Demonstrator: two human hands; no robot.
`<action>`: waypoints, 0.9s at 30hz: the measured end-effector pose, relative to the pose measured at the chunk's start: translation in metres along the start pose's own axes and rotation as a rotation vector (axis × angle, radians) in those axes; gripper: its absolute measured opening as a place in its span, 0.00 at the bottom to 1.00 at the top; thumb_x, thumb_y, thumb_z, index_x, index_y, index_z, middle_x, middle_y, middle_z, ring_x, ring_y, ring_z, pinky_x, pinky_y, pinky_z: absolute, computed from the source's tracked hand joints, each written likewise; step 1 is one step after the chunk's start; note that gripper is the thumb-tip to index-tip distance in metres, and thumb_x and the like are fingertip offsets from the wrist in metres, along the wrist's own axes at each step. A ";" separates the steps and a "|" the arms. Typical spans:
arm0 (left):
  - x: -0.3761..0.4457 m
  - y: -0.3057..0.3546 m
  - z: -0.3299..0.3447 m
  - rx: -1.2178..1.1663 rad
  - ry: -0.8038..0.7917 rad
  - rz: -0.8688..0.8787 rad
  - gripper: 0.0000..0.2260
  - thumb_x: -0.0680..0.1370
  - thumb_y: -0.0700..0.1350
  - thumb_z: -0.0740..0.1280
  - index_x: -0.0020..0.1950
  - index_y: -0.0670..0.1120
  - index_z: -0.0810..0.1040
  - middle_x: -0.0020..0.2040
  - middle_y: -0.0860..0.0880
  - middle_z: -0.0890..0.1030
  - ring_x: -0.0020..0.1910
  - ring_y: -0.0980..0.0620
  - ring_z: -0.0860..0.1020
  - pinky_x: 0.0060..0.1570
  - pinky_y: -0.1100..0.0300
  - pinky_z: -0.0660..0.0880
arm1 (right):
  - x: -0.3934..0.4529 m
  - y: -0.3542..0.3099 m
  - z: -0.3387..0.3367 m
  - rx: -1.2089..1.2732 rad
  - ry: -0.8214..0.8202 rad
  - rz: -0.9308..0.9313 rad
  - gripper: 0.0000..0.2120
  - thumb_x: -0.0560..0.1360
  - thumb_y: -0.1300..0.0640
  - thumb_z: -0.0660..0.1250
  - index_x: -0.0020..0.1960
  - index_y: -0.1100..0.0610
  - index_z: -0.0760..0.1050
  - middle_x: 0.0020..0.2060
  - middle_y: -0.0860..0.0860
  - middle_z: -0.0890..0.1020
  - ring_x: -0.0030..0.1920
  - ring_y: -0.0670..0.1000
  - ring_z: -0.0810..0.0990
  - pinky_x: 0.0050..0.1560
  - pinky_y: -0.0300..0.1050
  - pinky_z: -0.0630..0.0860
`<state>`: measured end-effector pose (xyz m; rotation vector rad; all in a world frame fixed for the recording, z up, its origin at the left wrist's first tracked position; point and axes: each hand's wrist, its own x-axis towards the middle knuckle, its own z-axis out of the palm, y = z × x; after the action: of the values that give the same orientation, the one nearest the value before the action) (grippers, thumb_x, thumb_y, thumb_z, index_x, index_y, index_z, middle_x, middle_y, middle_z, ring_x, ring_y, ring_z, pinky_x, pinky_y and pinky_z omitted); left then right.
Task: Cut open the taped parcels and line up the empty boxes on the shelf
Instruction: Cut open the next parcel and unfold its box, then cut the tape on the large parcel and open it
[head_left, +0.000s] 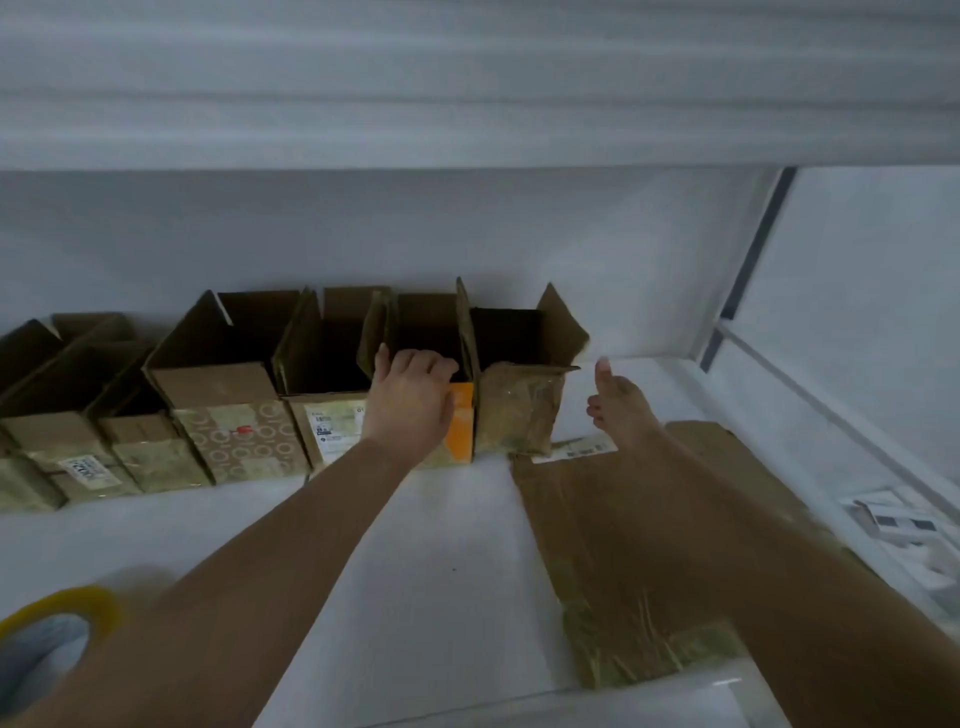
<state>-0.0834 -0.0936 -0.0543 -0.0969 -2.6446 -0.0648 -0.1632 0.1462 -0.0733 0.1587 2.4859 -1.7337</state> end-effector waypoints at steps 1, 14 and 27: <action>-0.004 0.009 0.004 -0.035 0.043 0.041 0.15 0.75 0.42 0.69 0.61 0.45 0.79 0.57 0.44 0.79 0.60 0.40 0.75 0.69 0.37 0.62 | -0.008 0.005 -0.006 -0.080 0.006 -0.037 0.40 0.78 0.33 0.48 0.70 0.66 0.67 0.62 0.64 0.77 0.65 0.66 0.75 0.67 0.57 0.72; 0.005 0.113 0.079 -0.028 -0.612 0.277 0.25 0.84 0.43 0.55 0.80 0.48 0.51 0.81 0.45 0.47 0.79 0.43 0.42 0.77 0.47 0.45 | -0.093 0.125 -0.073 -1.069 -0.307 -0.066 0.34 0.79 0.33 0.52 0.80 0.43 0.46 0.80 0.49 0.43 0.79 0.54 0.39 0.78 0.58 0.43; -0.011 0.120 0.087 -0.082 -0.619 0.157 0.28 0.83 0.54 0.57 0.79 0.44 0.53 0.80 0.42 0.53 0.79 0.42 0.48 0.76 0.43 0.51 | -0.091 0.125 -0.122 -0.935 0.056 0.108 0.28 0.76 0.33 0.59 0.70 0.49 0.69 0.66 0.52 0.76 0.67 0.58 0.72 0.67 0.55 0.71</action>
<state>-0.1050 0.0313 -0.1332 -0.4097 -3.2381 -0.1042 -0.0586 0.3012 -0.1339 0.2402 2.9465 -0.4068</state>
